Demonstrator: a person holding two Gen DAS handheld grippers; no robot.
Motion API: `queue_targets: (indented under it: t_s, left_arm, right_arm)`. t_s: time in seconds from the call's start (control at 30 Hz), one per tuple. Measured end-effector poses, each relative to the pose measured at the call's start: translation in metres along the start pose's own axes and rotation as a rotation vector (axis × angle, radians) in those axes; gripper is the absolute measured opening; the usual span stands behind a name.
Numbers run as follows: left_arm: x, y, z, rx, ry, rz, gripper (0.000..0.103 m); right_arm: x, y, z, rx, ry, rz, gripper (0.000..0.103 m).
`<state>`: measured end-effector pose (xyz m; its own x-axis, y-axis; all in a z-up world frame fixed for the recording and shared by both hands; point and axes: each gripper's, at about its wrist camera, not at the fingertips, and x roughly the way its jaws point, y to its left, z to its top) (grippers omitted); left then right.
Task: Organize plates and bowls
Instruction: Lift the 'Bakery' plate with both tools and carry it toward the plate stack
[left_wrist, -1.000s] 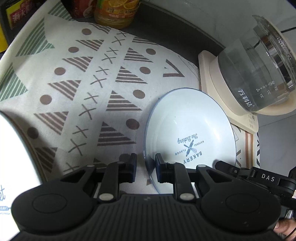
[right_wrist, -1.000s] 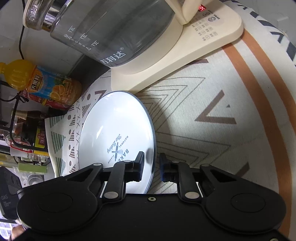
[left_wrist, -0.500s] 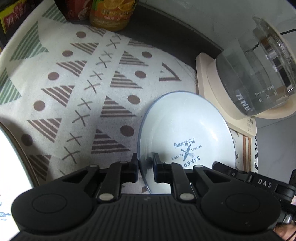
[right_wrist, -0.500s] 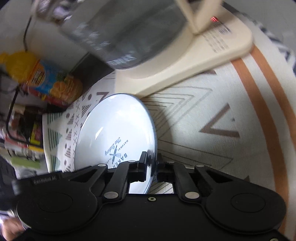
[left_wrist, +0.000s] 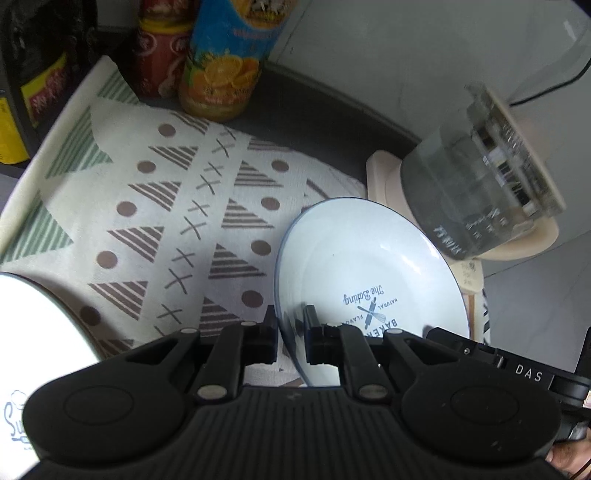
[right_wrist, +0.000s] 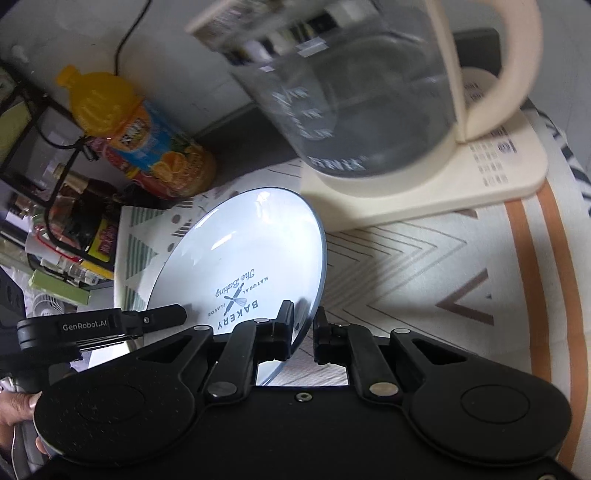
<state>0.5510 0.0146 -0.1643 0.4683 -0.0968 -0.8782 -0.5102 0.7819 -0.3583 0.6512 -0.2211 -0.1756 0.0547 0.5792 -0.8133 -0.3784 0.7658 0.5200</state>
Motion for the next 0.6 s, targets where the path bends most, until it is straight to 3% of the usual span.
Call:
queue_targets:
  t_s: [0.6]
  left_arm:
    - [-0.091, 0.035, 0.008, -0.07, -0.132, -0.015, 0.012]
  right_arm:
    - [-0.034, 0.083, 0.0, -0.128, -0.082, 0.045, 0.011]
